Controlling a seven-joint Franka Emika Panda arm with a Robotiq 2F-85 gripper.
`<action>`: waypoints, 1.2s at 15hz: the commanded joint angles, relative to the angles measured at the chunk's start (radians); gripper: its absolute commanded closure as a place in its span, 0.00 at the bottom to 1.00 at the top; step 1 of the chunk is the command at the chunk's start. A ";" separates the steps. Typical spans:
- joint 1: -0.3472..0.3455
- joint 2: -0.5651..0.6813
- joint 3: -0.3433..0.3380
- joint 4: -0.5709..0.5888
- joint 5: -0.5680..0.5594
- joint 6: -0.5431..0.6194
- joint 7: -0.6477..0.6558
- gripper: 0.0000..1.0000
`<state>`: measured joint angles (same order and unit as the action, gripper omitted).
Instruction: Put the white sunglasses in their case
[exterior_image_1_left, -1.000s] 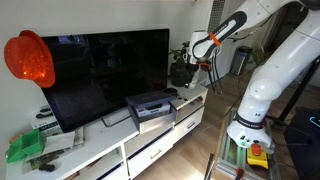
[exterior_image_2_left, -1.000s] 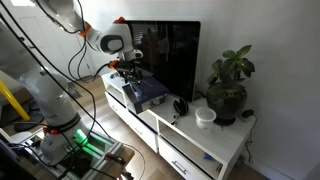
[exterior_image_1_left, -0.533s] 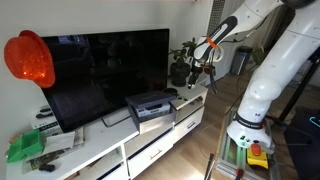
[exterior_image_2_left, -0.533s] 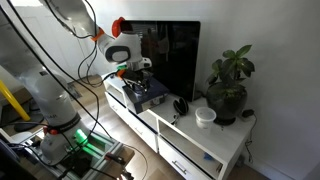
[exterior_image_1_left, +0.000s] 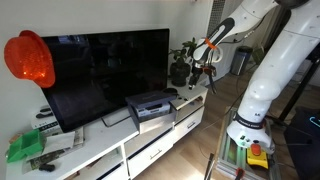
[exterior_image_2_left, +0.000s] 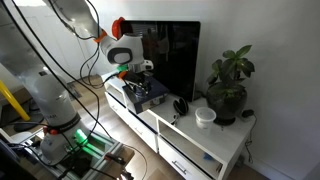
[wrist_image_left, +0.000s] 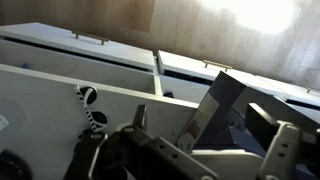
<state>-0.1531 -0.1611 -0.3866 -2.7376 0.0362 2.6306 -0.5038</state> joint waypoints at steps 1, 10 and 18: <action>-0.020 0.236 -0.031 0.115 0.080 0.087 -0.196 0.00; -0.270 0.710 0.230 0.478 0.555 0.254 -0.704 0.00; -0.335 0.757 0.277 0.511 0.442 0.258 -0.584 0.00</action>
<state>-0.4263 0.6040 -0.1627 -2.2184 0.5678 2.8716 -1.1523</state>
